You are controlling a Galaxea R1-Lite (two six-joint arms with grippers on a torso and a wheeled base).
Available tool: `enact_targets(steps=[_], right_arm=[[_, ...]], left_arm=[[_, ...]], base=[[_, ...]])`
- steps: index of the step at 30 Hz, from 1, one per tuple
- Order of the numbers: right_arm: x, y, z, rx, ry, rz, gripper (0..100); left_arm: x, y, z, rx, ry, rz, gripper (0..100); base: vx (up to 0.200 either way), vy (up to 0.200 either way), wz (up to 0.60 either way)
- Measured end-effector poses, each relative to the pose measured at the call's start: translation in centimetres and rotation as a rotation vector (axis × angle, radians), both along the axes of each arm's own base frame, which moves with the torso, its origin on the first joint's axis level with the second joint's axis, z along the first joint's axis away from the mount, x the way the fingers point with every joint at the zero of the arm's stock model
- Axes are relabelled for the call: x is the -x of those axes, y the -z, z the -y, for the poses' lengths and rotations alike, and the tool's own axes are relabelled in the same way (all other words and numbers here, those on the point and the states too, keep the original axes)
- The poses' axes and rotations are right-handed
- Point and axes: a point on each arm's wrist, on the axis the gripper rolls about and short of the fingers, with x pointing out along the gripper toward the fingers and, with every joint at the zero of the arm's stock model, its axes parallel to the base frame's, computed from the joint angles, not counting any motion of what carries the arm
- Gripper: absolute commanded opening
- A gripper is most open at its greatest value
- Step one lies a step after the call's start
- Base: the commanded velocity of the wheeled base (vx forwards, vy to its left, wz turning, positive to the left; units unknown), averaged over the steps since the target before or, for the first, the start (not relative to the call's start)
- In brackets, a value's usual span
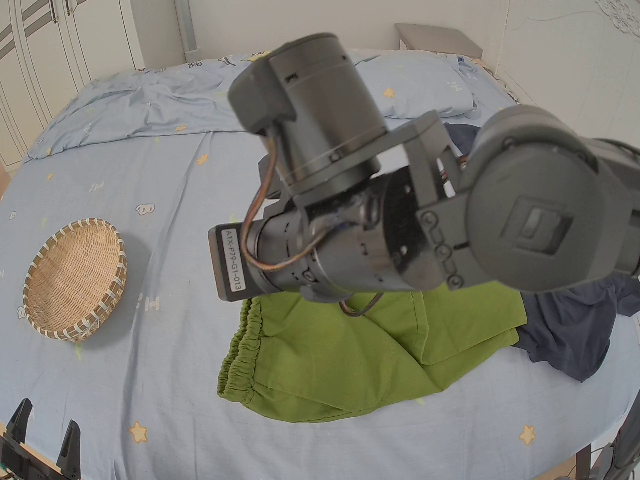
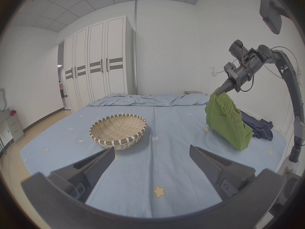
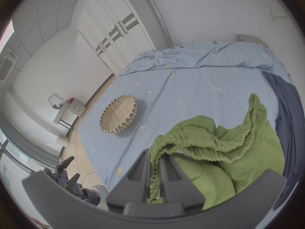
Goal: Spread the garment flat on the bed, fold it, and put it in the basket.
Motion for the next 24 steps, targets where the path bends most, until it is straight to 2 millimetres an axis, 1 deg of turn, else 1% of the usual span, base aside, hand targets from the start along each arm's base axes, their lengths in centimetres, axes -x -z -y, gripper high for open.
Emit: enact_targets(steps=[1,2,9,16,20,24], right_arm=[[-0.1,0.3,-0.3,0.005,-0.001,-0.002,0],[-0.2,0.5,-0.5,0.009,-0.001,-0.004,100],[-0.9,2.5,-1.6,0.053,-0.004,-0.024,100],[-1.2,3.5,-2.0,0.076,-0.008,-0.04,100],[-1.4,3.7,-1.9,0.083,0.002,-0.057,100],[-1.9,3.6,-0.9,0.098,0.021,-0.082,100]], left_arm=[[0.0,0.0,0.0,0.0,-0.001,0.0,100],[0.0,0.0,0.0,0.0,0.0,0.0,100],[0.0,0.0,0.0,0.001,-0.001,0.0,100],[0.0,0.0,0.0,-0.003,0.011,-0.001,100],[0.0,0.0,0.1,-0.011,0.024,0.0,100],[0.1,-0.2,0.1,-0.016,0.028,0.006,100]], base=[[0.0,0.0,0.0],[0.0,0.0,0.0],[0.0,0.0,0.0],[0.0,0.0,0.0],[0.0,0.0,0.0],[0.0,0.0,0.0]])
